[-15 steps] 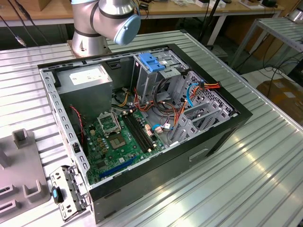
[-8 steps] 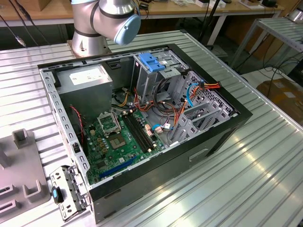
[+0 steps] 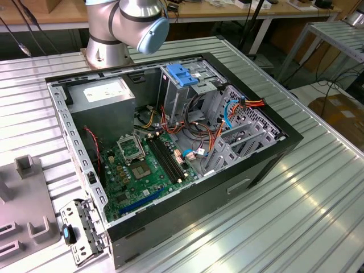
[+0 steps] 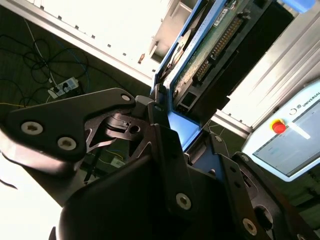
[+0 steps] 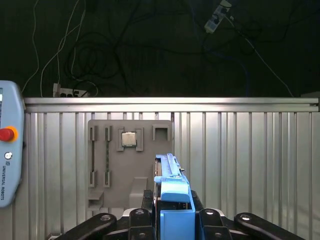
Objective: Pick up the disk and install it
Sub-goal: 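Pick up the disk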
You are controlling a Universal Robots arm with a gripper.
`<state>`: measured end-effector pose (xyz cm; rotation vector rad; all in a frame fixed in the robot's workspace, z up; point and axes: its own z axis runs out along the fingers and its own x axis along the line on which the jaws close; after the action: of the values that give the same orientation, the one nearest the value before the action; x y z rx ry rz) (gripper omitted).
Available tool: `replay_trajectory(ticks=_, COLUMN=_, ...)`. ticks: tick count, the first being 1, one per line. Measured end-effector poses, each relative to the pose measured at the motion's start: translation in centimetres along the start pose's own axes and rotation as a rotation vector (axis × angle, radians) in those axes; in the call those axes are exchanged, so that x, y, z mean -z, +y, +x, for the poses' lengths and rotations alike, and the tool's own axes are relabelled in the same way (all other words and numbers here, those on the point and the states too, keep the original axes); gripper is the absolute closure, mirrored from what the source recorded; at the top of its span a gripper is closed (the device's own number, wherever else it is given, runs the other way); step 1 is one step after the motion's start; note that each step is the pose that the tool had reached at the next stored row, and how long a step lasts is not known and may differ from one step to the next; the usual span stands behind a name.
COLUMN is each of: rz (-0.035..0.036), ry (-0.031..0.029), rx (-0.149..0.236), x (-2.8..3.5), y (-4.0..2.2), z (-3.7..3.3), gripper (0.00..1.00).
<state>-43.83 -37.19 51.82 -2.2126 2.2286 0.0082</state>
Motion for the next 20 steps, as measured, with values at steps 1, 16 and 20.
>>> replay_trajectory(ticks=1, rz=-0.0001, ry=0.0, rx=0.0, x=0.0, y=-0.06, z=0.0, gripper=0.63)
replay_trajectory(ticks=16, rz=-0.0001, ry=0.0, rx=0.0, x=0.01, y=-1.17, z=-0.01, gripper=0.63)
replay_trajectory(ticks=20, rz=0.0, ry=0.0, rx=0.0, x=0.01, y=-1.42, z=-0.01, gripper=0.63)
